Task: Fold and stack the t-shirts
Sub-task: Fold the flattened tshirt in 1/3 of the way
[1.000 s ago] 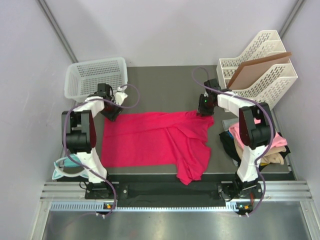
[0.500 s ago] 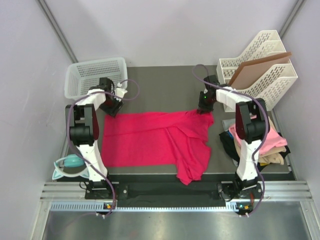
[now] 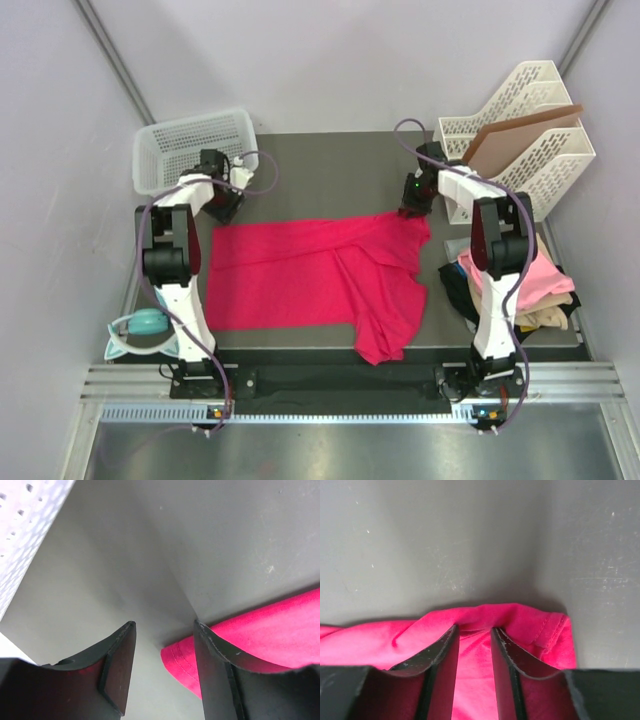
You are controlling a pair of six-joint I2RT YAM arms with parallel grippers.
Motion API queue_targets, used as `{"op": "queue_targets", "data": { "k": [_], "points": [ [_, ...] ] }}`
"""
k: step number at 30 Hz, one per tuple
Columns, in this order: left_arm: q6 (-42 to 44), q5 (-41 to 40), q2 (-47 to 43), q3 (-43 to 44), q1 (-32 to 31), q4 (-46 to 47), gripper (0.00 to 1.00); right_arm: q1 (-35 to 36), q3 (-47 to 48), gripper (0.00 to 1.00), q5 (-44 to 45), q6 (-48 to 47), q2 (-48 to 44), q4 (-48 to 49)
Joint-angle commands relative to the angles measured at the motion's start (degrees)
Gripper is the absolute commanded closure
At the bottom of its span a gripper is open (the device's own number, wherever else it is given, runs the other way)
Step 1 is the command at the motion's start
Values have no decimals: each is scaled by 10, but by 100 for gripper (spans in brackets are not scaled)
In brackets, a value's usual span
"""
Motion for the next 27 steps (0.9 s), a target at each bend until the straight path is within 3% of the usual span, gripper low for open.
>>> {"op": "queue_targets", "data": {
  "k": [1, 5, 16, 19, 22, 27],
  "points": [
    [-12, -11, -50, -61, 4, 55, 45, -8, -52, 65, 32, -19, -43, 20],
    [-13, 1, -104, -91, 9, 46, 45, -8, -78, 50, 47, -28, -71, 29],
    [-48, 9, -287, -144, 34, 95, 44, 20, -70, 43, 112, -51, -143, 22],
    [-18, 86, -328, -162, 32, 30, 44, 31, -89, 39, 143, -63, -174, 21],
    [53, 154, -357, -185, 15, -100, 45, 43, -137, 38, 148, -61, -235, 28],
    [153, 150, -435, -288, 5, -179, 47, 87, -272, 37, 138, -52, -364, 35]
  ]
}}
